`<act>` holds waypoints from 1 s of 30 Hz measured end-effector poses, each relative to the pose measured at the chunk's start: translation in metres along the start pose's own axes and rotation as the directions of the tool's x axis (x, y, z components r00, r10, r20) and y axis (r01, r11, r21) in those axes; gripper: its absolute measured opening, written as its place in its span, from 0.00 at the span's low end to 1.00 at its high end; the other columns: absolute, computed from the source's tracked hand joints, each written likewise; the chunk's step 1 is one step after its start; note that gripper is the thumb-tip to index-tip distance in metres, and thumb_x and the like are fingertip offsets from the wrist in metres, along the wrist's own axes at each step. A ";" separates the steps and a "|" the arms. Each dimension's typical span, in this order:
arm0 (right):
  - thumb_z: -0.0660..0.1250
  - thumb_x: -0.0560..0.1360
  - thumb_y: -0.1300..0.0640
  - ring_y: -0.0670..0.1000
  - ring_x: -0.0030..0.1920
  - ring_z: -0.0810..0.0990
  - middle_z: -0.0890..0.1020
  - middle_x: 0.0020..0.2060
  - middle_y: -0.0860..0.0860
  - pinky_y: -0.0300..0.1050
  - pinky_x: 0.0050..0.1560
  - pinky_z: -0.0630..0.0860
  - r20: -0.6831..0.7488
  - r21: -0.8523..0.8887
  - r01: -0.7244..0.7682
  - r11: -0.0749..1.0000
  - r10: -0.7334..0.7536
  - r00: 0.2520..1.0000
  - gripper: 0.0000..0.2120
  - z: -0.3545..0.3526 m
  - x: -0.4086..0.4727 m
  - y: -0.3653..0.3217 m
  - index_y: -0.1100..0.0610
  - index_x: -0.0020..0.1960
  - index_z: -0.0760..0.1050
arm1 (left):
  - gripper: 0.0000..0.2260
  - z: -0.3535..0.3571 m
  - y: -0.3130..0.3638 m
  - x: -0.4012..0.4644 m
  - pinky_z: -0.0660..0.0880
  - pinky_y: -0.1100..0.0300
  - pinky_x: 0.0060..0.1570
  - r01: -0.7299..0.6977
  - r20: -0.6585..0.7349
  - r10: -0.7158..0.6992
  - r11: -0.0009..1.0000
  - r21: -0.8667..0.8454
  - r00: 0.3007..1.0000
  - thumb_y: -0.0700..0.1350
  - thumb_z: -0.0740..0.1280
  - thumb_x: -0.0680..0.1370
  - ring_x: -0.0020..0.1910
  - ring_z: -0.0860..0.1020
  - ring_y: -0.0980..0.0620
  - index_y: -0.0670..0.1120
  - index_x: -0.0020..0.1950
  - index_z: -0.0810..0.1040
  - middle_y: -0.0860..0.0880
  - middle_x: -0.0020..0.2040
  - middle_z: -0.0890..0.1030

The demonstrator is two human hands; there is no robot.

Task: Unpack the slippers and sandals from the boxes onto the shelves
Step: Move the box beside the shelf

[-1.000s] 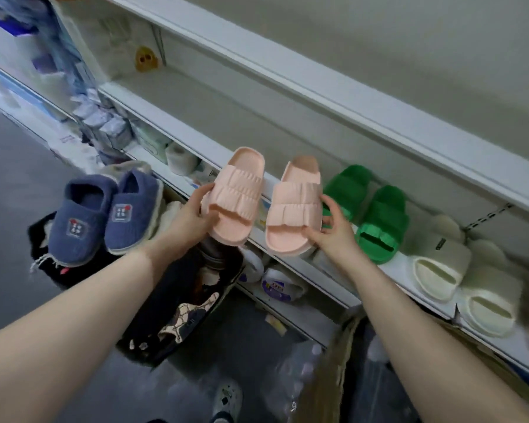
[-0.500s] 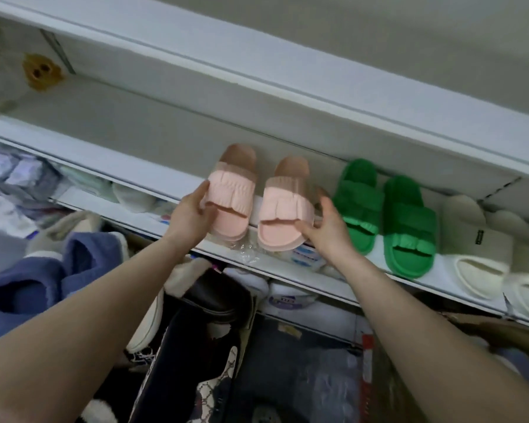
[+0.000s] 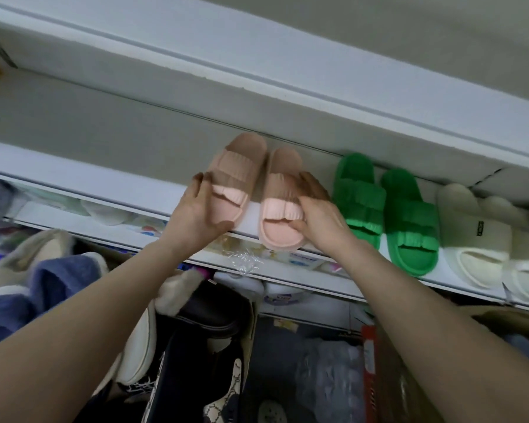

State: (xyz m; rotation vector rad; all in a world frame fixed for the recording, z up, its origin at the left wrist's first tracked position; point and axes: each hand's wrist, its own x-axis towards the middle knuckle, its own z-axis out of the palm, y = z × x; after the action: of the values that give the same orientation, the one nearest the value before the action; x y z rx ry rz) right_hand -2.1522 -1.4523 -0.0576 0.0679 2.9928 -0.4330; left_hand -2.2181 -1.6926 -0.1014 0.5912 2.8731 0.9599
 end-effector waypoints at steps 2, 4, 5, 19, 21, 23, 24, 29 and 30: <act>0.72 0.73 0.60 0.58 0.79 0.52 0.53 0.79 0.59 0.47 0.75 0.58 -0.038 0.016 0.008 1.000 -0.007 0.999 0.42 0.002 0.008 0.003 0.52 0.80 0.53 | 0.47 0.000 -0.003 0.004 0.67 0.52 0.63 0.000 -0.002 0.000 1.000 0.002 1.000 0.52 0.77 0.66 0.68 0.68 0.39 0.42 0.77 0.55 0.43 0.75 0.59; 0.71 0.74 0.61 0.60 0.78 0.52 0.52 0.79 0.60 0.49 0.76 0.58 -0.060 0.012 -0.003 1.000 0.004 0.998 0.42 0.004 0.014 0.004 0.50 0.80 0.51 | 0.47 0.001 -0.005 0.006 0.67 0.52 0.64 0.007 -0.007 -0.007 1.000 0.009 1.000 0.53 0.77 0.66 0.68 0.67 0.39 0.42 0.77 0.55 0.42 0.75 0.59; 0.71 0.74 0.61 0.61 0.78 0.52 0.52 0.79 0.60 0.50 0.76 0.58 -0.067 -0.002 -0.004 1.000 0.004 0.998 0.42 0.005 0.016 0.005 0.50 0.80 0.51 | 0.47 0.002 -0.004 0.006 0.66 0.52 0.65 0.011 -0.013 -0.010 1.000 0.012 1.000 0.53 0.77 0.66 0.69 0.67 0.39 0.42 0.77 0.55 0.41 0.75 0.60; 0.66 0.77 0.58 0.62 0.77 0.57 0.49 0.79 0.57 0.55 0.71 0.67 -0.024 -0.151 0.009 0.989 -0.013 1.000 0.40 -0.017 -0.006 -0.002 0.47 0.80 0.46 | 0.37 -0.013 0.019 -0.009 0.63 0.48 0.68 -0.054 -0.031 0.059 0.989 0.136 0.998 0.49 0.73 0.72 0.67 0.66 0.36 0.39 0.75 0.60 0.37 0.72 0.64; 0.65 0.78 0.57 0.65 0.69 0.68 0.56 0.77 0.61 0.57 0.64 0.73 -0.039 -0.213 0.003 0.977 -0.012 0.999 0.36 -0.029 -0.027 -0.010 0.50 0.80 0.51 | 0.33 -0.022 0.030 -0.019 0.65 0.48 0.67 -0.139 -0.023 0.145 0.974 0.180 0.989 0.48 0.72 0.73 0.65 0.69 0.36 0.39 0.74 0.63 0.38 0.70 0.68; 0.63 0.79 0.58 0.65 0.66 0.69 0.60 0.75 0.61 0.57 0.62 0.74 -0.059 -0.272 0.015 0.962 -0.033 0.998 0.34 -0.039 -0.051 -0.017 0.52 0.80 0.52 | 0.29 -0.033 0.043 -0.028 0.67 0.49 0.63 -0.228 0.001 0.234 0.949 0.217 0.972 0.48 0.72 0.74 0.62 0.72 0.37 0.41 0.72 0.68 0.40 0.67 0.72; 0.63 0.79 0.59 0.65 0.68 0.67 0.60 0.75 0.61 0.58 0.63 0.73 -0.061 -0.295 0.029 0.955 -0.050 0.997 0.33 -0.044 -0.063 -0.019 0.53 0.80 0.52 | 0.27 -0.038 0.051 -0.034 0.68 0.50 0.60 -0.268 0.021 0.271 0.934 0.237 0.962 0.48 0.71 0.74 0.60 0.73 0.37 0.43 0.71 0.70 0.41 0.66 0.74; 0.63 0.80 0.58 0.63 0.73 0.63 0.59 0.77 0.60 0.57 0.66 0.71 -0.110 -0.357 0.013 0.934 -0.056 0.992 0.32 -0.074 -0.137 -0.029 0.54 0.80 0.54 | 0.21 -0.069 0.106 -0.072 0.73 0.51 0.49 -0.465 0.086 0.461 0.839 0.283 0.883 0.50 0.69 0.76 0.57 0.76 0.39 0.46 0.67 0.74 0.44 0.62 0.77; 0.64 0.79 0.58 0.63 0.72 0.66 0.62 0.76 0.61 0.57 0.64 0.72 -0.126 -0.370 0.009 0.929 -0.059 0.990 0.31 -0.080 -0.154 -0.030 0.55 0.79 0.57 | 0.21 -0.074 0.117 -0.081 0.73 0.51 0.49 -0.509 0.102 0.503 0.811 0.288 0.858 0.50 0.69 0.76 0.57 0.76 0.40 0.46 0.67 0.74 0.44 0.62 0.78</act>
State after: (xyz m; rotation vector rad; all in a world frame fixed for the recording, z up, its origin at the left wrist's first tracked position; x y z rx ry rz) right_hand -2.0103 -1.4622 0.0457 0.0112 3.1538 0.1450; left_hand -2.1165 -1.6790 0.0218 1.4446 2.9148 0.5207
